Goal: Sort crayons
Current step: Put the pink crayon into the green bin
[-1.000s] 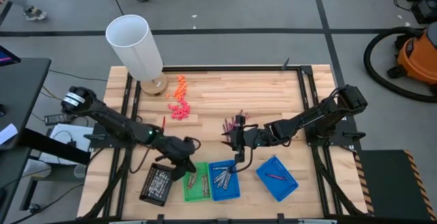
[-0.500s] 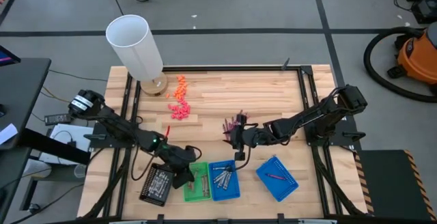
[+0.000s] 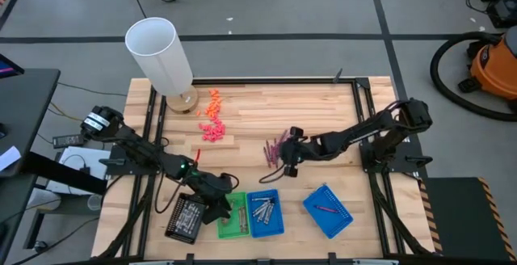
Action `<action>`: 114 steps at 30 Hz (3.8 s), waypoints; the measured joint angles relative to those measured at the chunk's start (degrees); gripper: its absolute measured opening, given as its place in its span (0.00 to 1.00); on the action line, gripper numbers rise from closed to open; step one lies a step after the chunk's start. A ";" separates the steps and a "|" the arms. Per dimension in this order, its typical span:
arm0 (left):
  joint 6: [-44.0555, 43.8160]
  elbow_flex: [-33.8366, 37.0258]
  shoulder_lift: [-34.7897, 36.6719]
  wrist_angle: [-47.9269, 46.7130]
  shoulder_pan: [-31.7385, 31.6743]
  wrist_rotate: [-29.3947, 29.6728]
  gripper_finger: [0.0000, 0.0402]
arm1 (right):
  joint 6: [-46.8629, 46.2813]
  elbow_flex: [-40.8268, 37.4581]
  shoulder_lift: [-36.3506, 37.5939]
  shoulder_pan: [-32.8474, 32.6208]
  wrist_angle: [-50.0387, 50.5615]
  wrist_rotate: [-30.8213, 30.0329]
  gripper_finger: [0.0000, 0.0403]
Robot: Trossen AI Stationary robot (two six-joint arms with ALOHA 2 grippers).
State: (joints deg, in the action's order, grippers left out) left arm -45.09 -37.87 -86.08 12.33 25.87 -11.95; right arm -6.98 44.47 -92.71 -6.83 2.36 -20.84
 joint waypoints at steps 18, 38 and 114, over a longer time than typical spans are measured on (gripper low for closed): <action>8.84 0.02 1.46 3.70 -1.66 0.51 0.44 | 6.13 -6.21 0.02 9.66 -0.26 7.74 0.35; 12.91 0.02 1.46 3.60 -2.95 0.18 0.44 | 9.46 -7.06 2.06 9.48 -1.05 8.24 0.34; 40.37 0.02 1.78 21.98 -6.54 37.36 0.44 | 5.95 -1.70 7.02 -4.50 -22.70 19.24 0.09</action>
State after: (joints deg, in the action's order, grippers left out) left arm -4.72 -37.85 -84.30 34.31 19.33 25.41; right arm -1.04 42.76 -85.69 -11.33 -20.34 -1.60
